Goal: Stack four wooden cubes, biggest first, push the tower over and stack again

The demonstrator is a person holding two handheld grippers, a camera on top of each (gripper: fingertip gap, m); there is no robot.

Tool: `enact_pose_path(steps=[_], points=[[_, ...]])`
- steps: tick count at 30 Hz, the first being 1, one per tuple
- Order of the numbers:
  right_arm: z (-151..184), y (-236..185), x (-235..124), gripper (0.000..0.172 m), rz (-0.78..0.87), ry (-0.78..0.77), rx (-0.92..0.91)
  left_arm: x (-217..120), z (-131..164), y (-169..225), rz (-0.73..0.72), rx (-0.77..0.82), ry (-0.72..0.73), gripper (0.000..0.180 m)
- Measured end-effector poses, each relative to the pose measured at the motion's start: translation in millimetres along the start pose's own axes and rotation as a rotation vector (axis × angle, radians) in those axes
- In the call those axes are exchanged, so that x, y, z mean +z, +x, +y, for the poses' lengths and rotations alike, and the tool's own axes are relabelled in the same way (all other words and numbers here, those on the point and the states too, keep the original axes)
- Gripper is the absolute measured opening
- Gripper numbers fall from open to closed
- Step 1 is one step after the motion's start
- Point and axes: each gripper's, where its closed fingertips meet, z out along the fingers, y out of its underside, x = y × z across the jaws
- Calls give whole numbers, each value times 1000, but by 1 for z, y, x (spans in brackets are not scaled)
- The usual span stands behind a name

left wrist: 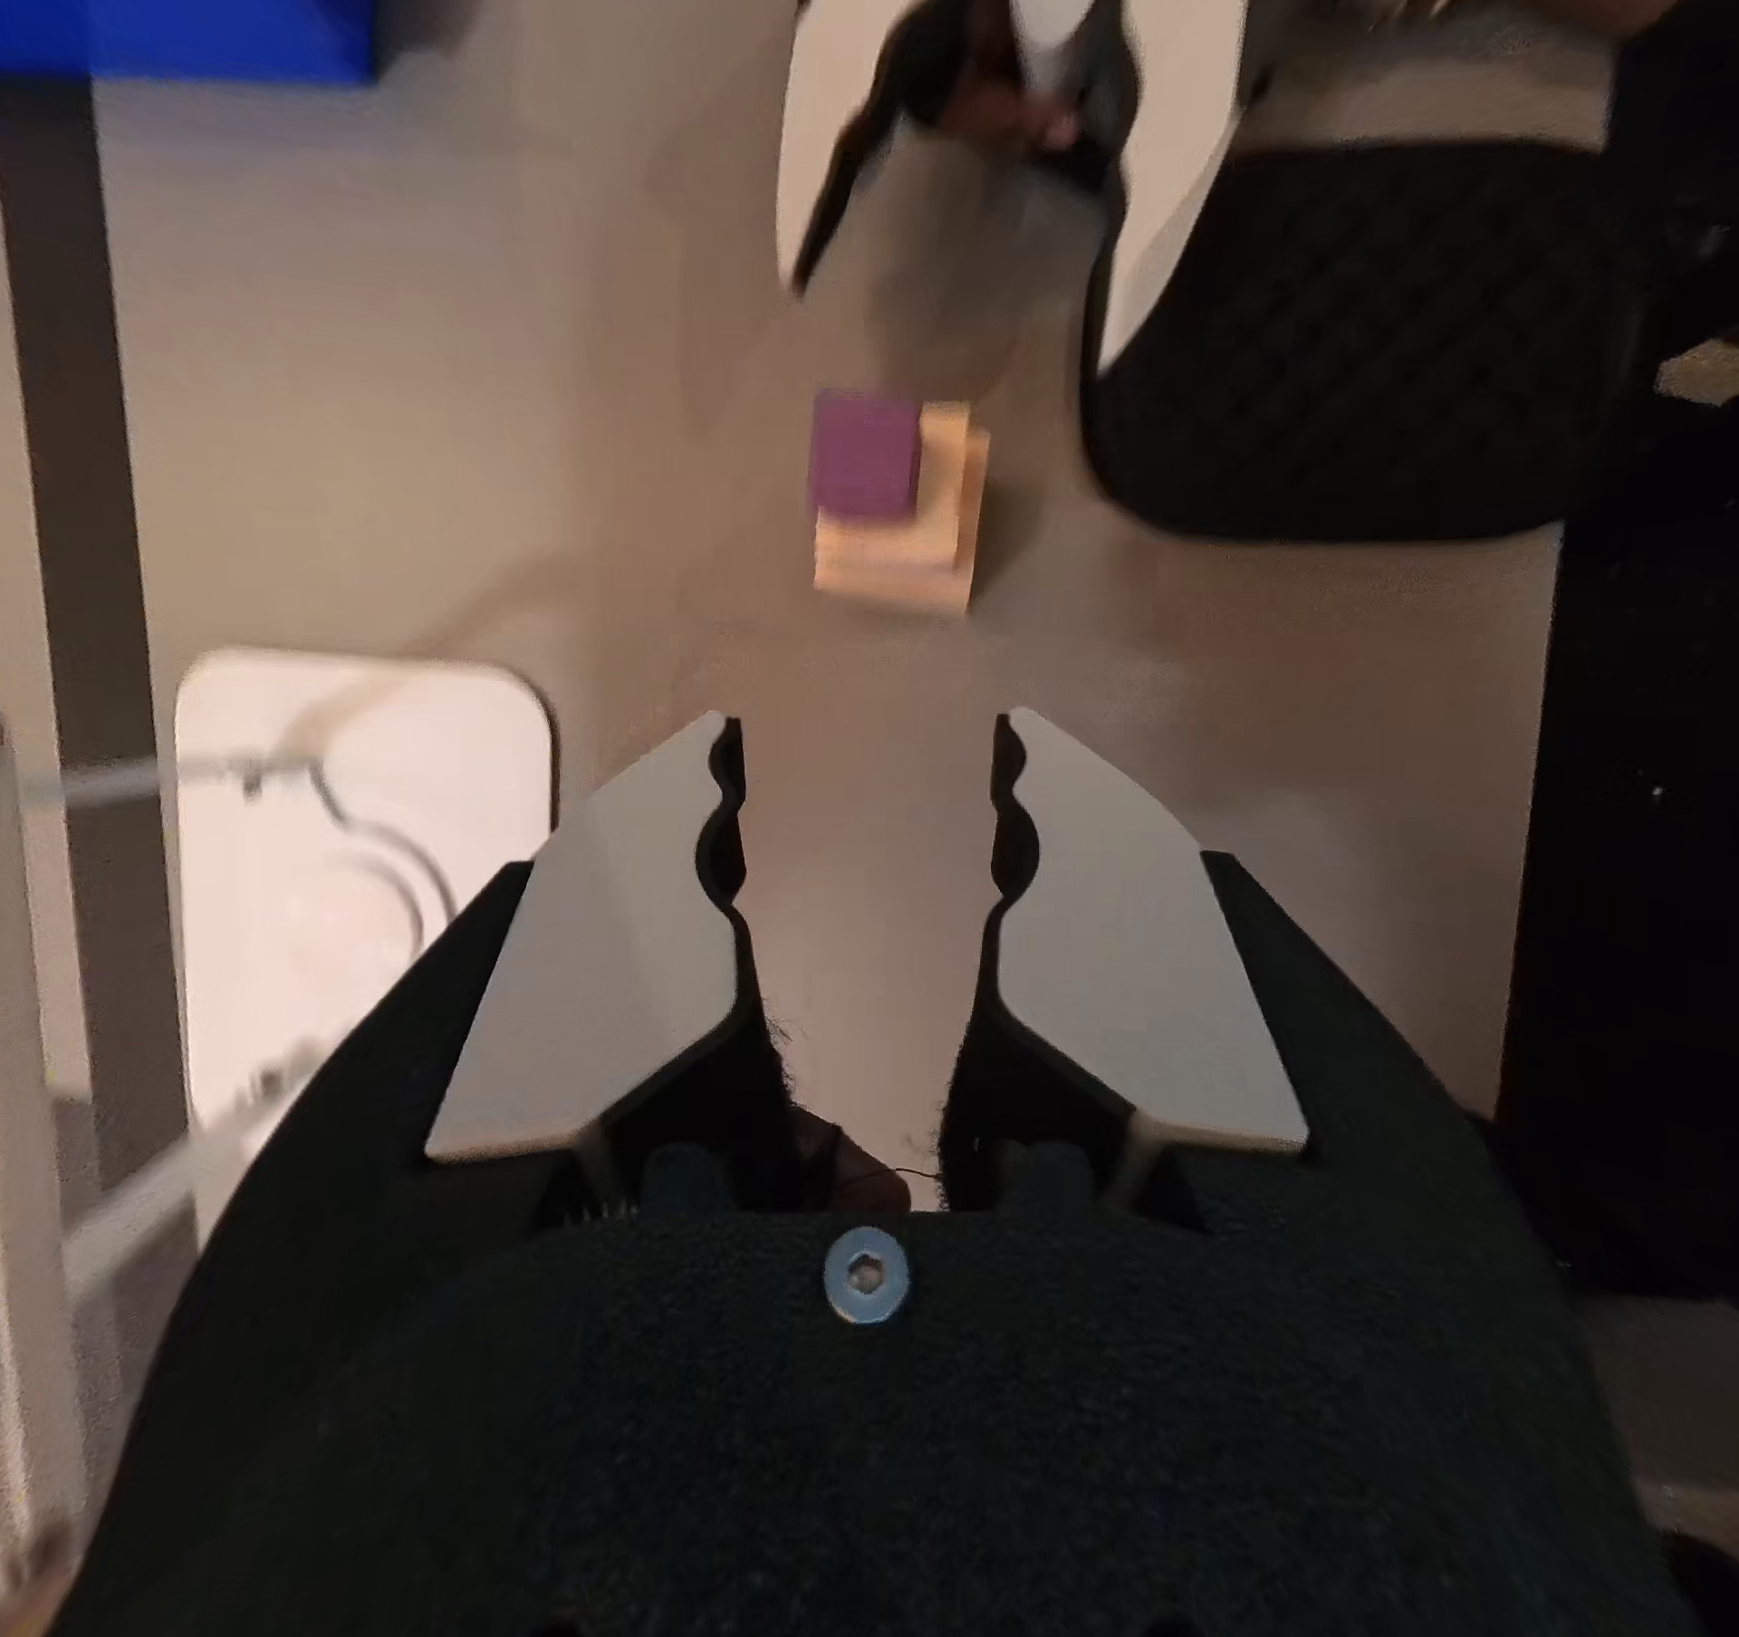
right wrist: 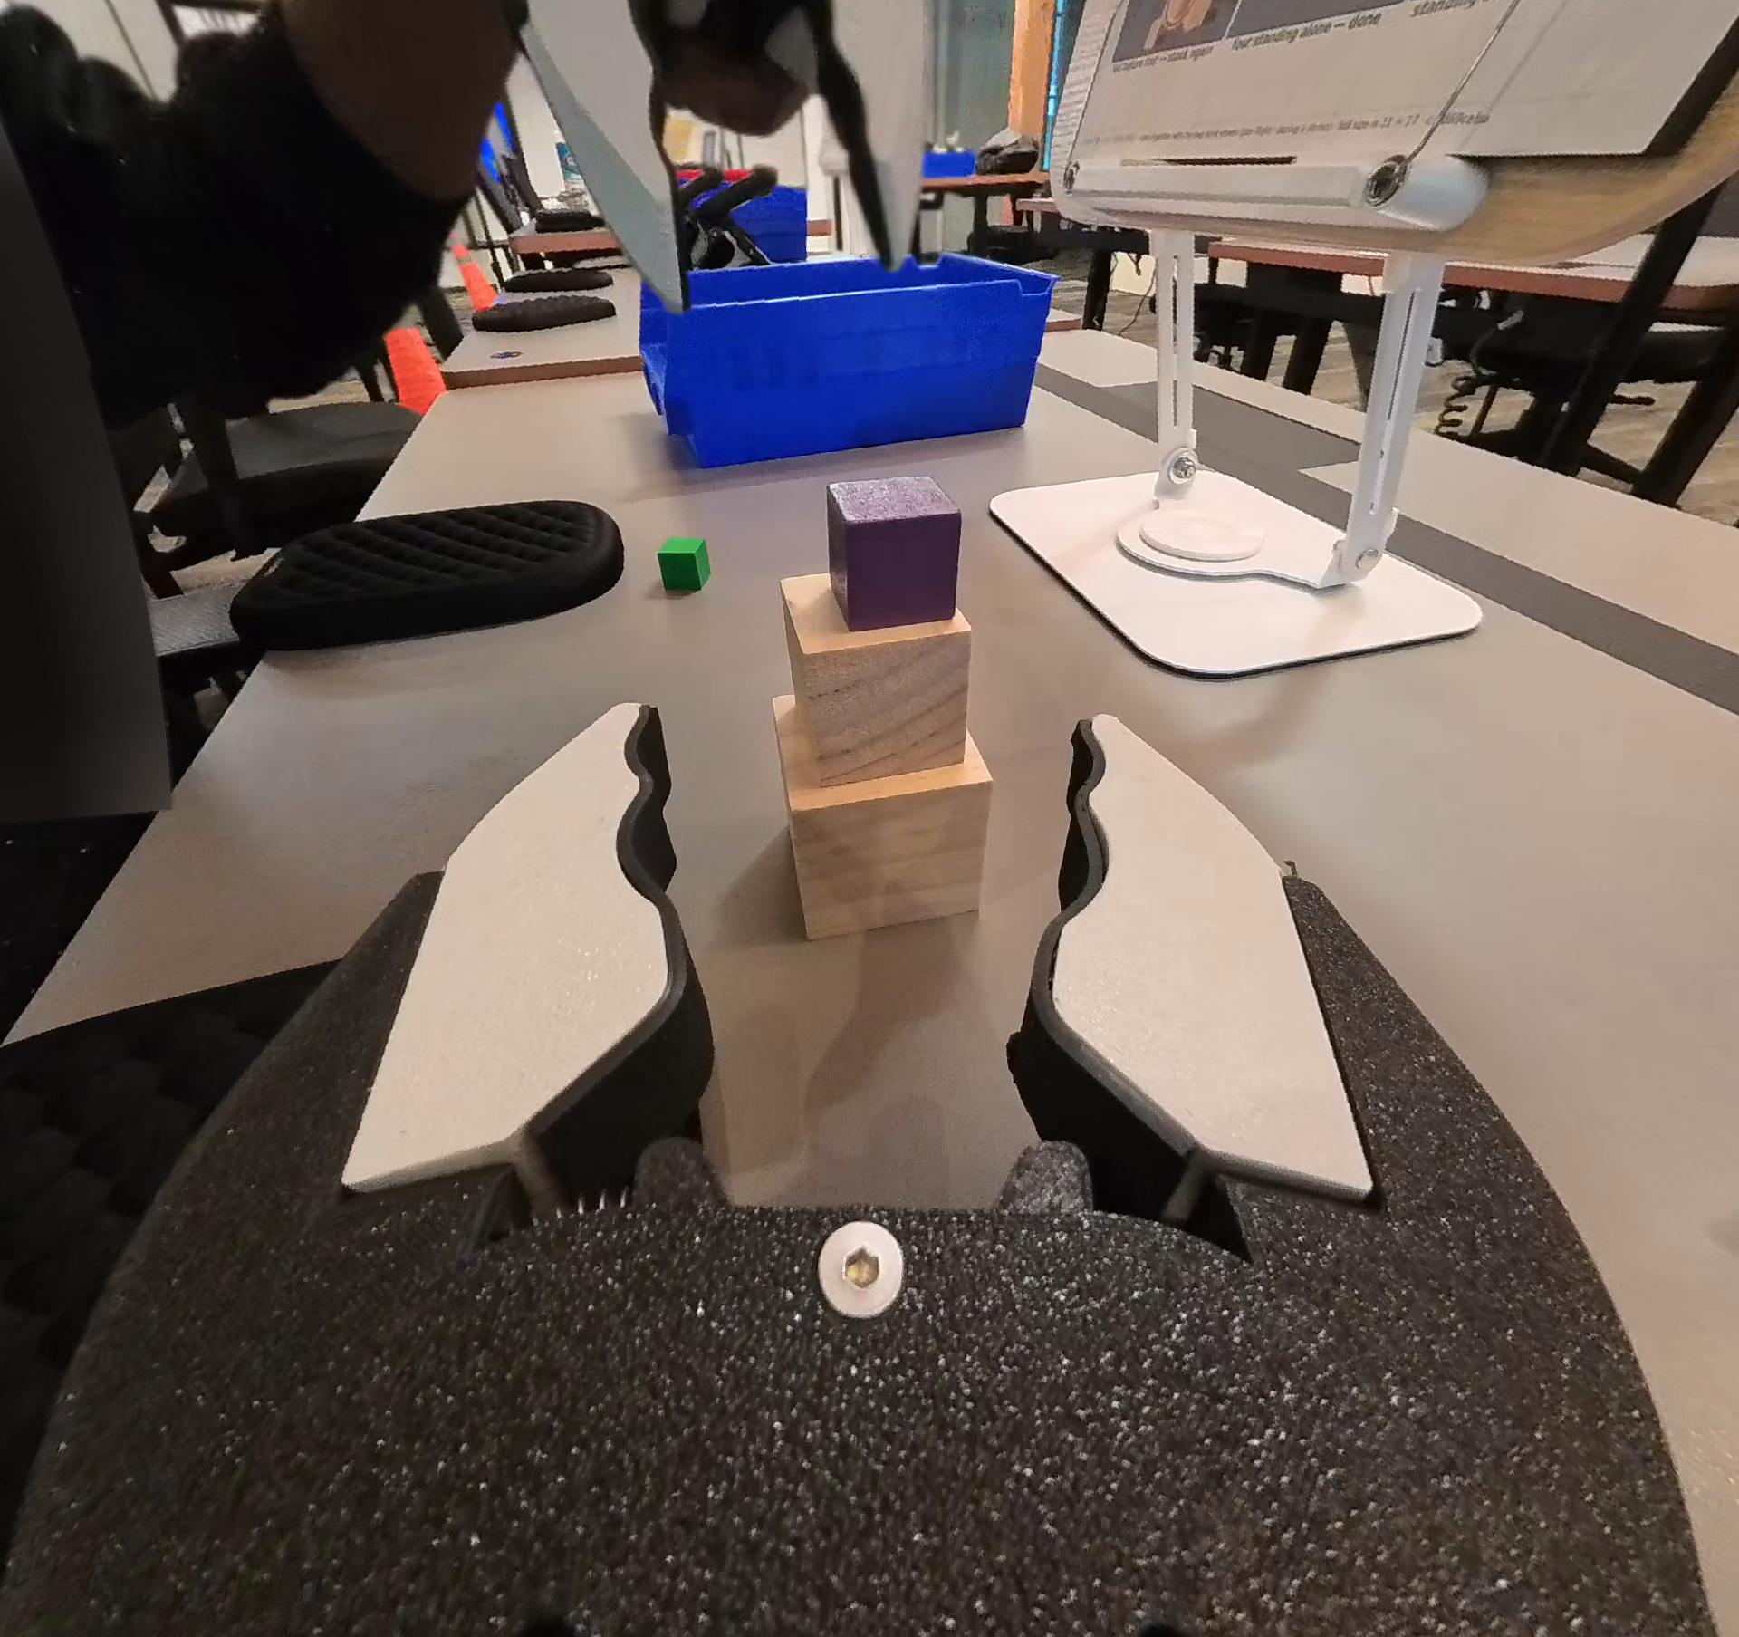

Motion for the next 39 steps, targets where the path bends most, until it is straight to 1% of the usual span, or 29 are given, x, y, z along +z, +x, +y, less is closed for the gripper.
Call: enact_pose_path(steps=[3,5,7,9,12,15,19,24,27,28,29,32,34,36,39], points=[[1,0,0,81,-3,-5,1,-14,69,-6,-104,-108,-120,47],[1,0,1,81,-4,-11,0,-14,114,1,-106,-181,-206,47],[2,-1,1,81,-5,-17,-3,-9,152,11,-94,-240,-284,46],[2,-1,2,81,-6,-20,-6,-2,180,24,-55,-166,-338,42],[2,-1,2,81,-6,-19,-4,9,199,36,15,-30,-338,38],[2,-1,1,80,-3,-16,-6,18,203,36,44,43,-306,36],[2,-1,1,80,-2,-14,0,28,201,32,42,210,-285,34],[1,1,1,80,6,-9,5,35,205,41,148,208,-294,32],[1,1,1,80,6,-7,10,39,205,44,170,225,-265,31],[1,1,1,80,6,-6,11,42,204,44,171,231,-254,29],[1,1,0,80,7,-6,11,44,205,44,172,230,-249,21],[1,2,1,80,8,-6,12,41,199,39,172,151,-227,21],[1,2,1,80,6,-9,14,31,187,31,161,68,-215,21],[1,2,1,80,5,-12,15,19,166,21,146,-23,-211,21],[2,1,1,80,6,-14,10,3,113,11,122,-55,-146,21]])
